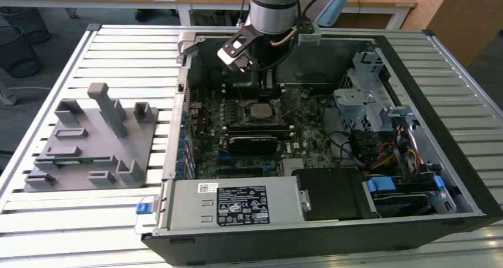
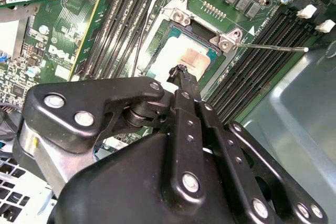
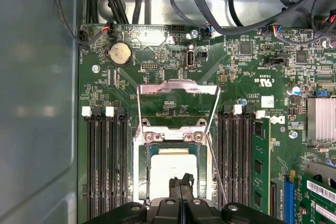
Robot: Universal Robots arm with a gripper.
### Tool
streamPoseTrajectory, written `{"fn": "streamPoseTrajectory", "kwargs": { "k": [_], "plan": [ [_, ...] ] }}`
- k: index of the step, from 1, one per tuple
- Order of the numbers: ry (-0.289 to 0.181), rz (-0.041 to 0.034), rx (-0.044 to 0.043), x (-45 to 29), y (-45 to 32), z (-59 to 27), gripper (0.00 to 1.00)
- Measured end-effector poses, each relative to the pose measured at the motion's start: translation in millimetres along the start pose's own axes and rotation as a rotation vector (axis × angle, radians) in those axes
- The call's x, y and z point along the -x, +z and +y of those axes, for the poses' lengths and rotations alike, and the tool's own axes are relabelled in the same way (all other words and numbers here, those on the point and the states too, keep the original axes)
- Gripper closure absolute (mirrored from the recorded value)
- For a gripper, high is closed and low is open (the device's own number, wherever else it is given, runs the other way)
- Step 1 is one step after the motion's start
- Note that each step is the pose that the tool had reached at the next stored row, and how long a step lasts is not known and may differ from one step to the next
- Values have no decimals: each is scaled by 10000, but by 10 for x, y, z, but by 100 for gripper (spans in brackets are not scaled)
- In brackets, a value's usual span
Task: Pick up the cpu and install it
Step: 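Close the cpu cover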
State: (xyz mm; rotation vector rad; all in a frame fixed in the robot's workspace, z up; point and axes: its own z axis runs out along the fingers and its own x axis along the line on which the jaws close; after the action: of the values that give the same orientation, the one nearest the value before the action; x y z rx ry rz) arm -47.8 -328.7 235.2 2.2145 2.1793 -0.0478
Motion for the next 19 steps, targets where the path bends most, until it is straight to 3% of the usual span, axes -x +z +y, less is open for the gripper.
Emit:
{"fn": "streamPoseTrajectory", "kwargs": {
  "k": [10, 19],
  "plan": [
    [0, 0, 0, 3, -51, 0, 89],
    [0, 0, 0, 9, -201, 0, 89]
  ]
}}
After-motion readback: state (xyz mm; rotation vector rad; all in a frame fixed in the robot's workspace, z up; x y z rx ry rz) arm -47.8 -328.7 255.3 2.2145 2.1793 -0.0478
